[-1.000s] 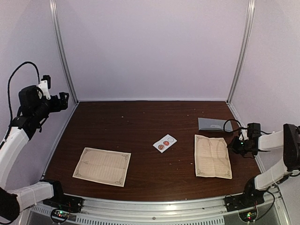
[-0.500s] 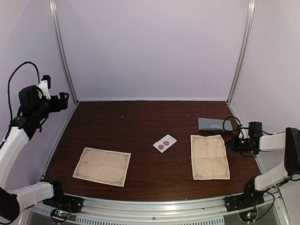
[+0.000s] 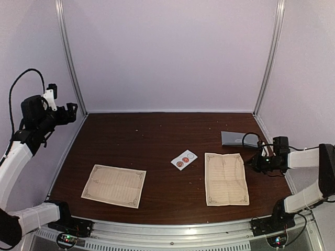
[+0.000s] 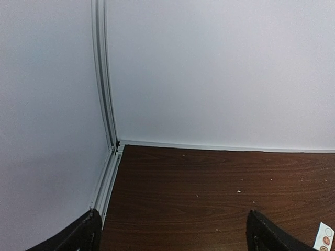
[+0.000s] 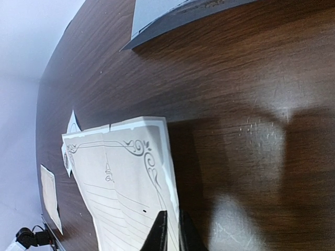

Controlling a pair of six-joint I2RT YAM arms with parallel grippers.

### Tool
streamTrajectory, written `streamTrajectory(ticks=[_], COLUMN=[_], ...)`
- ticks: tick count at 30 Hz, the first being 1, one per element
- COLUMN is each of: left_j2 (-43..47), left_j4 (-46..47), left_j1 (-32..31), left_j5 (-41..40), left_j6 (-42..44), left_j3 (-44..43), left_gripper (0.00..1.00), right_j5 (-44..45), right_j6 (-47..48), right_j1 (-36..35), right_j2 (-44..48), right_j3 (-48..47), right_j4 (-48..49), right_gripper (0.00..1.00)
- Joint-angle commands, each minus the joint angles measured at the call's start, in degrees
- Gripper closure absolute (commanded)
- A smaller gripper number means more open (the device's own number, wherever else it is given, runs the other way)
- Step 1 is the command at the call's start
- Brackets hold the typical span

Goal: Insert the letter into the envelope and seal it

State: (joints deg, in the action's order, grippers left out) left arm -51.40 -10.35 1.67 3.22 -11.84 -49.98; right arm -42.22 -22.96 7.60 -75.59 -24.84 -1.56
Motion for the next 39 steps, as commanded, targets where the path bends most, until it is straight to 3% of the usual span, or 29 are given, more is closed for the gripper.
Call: streamTrajectory(ticks=[1, 4, 8, 27, 31, 36, 39], left_j2=[-0.2, -0.2, -0.2, -1.2, -1.2, -1.3, -1.3], left_j4=[3.2, 3.2, 3.2, 3.1, 3.1, 3.1, 3.1], left_j1=[0.4, 0.3, 0.4, 0.4, 0.4, 0.4, 0.4], left_j5=[0.7, 0.9, 1.0, 1.6, 1.8, 1.8, 1.8], left_j6=[0.8, 0.8, 0.8, 0.8, 0.8, 0.8, 0.8], left_j3=[0.4, 0.5, 0.4, 0.3, 0.3, 0.4, 0.3], left_gripper=[0.02, 0.02, 0.02, 0.02, 0.02, 0.02, 0.02], right_j5=[0.8, 0.6, 0.4, -7.3, -8.8, -12.1, -13.4], right_j6=[-0.1, -1.0, -0.9, -1.3, -2.2, -4.8, -6.5], right_j1=[-0.3, -0.3, -0.3, -5.0, -6.0, -6.1, -6.2], right_j2=[0.8, -0.3, -3.1, -13.1, -13.7, -13.3, -11.6], right_j3=[0.6, 0.7, 0.5, -0.8, -1.1, -0.5, -0.3], right_j4=[1.0, 3.2, 5.3, 10.7, 12.4, 16.3, 17.7], right_gripper=[0.86, 0.74, 0.68, 0.64, 0.76, 1.00, 1.00])
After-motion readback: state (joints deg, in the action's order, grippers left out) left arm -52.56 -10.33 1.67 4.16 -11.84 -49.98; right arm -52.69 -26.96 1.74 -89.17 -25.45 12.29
